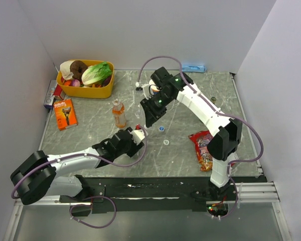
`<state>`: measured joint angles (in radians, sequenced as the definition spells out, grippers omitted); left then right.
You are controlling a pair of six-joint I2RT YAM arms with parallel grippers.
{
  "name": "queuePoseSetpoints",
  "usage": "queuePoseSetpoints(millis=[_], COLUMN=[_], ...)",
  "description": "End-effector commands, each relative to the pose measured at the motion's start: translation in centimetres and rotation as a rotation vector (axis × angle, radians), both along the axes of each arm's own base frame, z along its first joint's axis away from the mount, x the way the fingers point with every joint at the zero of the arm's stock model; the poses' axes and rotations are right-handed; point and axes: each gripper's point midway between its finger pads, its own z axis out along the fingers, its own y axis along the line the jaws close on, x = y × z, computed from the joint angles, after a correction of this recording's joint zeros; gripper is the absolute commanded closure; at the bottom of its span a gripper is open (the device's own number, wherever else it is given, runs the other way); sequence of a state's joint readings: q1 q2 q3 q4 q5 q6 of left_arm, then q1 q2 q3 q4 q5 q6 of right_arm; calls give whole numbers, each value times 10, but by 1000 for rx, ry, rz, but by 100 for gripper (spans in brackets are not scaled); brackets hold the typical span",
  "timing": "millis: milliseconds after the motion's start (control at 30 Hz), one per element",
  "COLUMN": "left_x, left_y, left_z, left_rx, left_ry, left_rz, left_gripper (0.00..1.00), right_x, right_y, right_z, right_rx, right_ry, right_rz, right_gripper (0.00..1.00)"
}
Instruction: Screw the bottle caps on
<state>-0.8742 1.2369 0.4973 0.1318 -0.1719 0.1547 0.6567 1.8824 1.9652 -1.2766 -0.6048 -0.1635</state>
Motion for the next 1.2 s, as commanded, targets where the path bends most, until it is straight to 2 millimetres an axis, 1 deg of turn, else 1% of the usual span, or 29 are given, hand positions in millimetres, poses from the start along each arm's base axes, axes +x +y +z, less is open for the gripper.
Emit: queuePoseSetpoints(millis=[0,33,67,100,133,167,233,267,300,333,367,400,433,467,500,533,567,600,633,667,767,800,833,967,1133,1167], left_x=[29,23,12,7,-1,-17,-32,-38,-59,-64,-71,-79,-82,-82,-85,-87,-86,-85,-86,-86,-86,-85,-85,-83,-80,-81], left_y=[-26,-28,-33,-35,-36,-44,-46,-48,-52,-53,-54,-55,-56,-57,-55,-55,-55,-55,-56,-55,-55,-55,-56,-57,-59,-59], left_z=[66,61,54,51,46,42,39,40,37,39,39,39,38,39,34,33,33,34,35,35,35,37,37,39,44,43], left_rx=[-223,-217,-211,-212,-199,-208,-188,-187,-201,-189,-189,-196,-183,-184,-170,-164,-163,-157,-156,-152,-138,-137,-133,-125,-130,-131], left_ry=[-107,-87,-49,-31,-18,23,36,40,99,76,83,101,112,108,135,138,134,121,117,119,108,101,92,70,56,57], left_rz=[79,46,-16,-48,-104,-208,-323,-374,-489,-564,-612,-661,-688,-700,-707,-725,-724,-735,-747,-751,-768,-774,-781,-795,-797,-797], left_gripper=[99,99,99,99,99,99,99,99,99,99,99,99,99,99,99,99,99,99,99,99,99,99,99,99,99,99], right_x=[-38,-28,-15,-7,-2,0,-3,-15,-19,-25,-35,-49,-56,-65,-76,-70,-77,-77,-82,-82,-86,-86,-87,-93,-103,-105], right_y=[-9,-7,-13,-16,-17,-26,-33,-38,-40,-43,-51,-52,-54,-59,-61,-54,-56,-58,-52,-49,-39,-36,-33,-22,-19,-19], right_z=[34,54,64,76,92,105,107,121,107,104,112,92,87,94,66,69,75,58,59,59,58,62,62,59,53,50], right_rx=[31,98,131,163,210,241,257,304,298,295,306,291,288,295,247,252,260,224,238,242,262,273,284,322,349,353], right_ry=[200,137,62,-2,-73,-181,-279,-403,-420,-464,-597,-598,-660,-813,-818,-932,-1032,-1041,-1073,-1100,-1072,-1075,-1065,-1036,-1004,-998], right_rz=[-7,7,18,28,53,109,188,301,345,387,485,574,648,762,843,874,918,943,976,991,1006,1007,1007,1043,1103,1115], right_gripper=[53,45,35,32,31,30,29,27,25,23,22,22,23,26,27,28,30,30,31,33,36,37,37,39,41,43])
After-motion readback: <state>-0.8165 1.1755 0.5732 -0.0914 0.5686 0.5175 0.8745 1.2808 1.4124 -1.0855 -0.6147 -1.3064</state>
